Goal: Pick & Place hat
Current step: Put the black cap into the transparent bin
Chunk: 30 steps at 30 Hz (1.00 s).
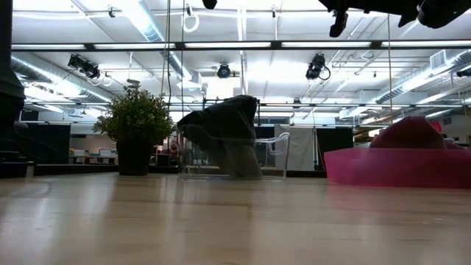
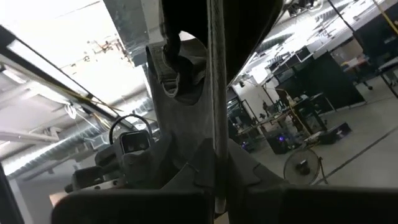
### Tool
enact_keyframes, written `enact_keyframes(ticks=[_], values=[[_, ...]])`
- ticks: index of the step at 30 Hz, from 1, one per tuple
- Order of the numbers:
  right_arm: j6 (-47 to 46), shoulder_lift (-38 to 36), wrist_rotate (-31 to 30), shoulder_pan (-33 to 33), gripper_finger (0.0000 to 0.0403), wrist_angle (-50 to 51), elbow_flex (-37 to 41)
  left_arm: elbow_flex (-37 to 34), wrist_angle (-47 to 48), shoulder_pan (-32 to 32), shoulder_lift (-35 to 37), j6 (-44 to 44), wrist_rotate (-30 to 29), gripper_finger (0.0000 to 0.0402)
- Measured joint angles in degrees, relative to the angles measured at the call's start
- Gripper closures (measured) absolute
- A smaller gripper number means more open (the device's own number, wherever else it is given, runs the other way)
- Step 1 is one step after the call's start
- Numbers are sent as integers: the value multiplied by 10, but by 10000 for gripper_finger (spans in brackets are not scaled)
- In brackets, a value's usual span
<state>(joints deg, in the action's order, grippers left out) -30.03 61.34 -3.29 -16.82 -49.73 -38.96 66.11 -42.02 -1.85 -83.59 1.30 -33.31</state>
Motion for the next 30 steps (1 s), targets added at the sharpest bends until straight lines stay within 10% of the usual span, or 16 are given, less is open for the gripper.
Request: enact_keyframes(ticks=[7, 21, 30], values=[[21, -18, 8, -8, 396, 20, 0, 0, 10, 5, 0, 13, -6, 356], [80, -54, -3, -14, 397, 48, 0, -1, 9, 12, 13, 5, -43, 153], [213, -140, -50, -29, 397, 181, -1, -1, 2, 25, 77, 10, -77, 135]])
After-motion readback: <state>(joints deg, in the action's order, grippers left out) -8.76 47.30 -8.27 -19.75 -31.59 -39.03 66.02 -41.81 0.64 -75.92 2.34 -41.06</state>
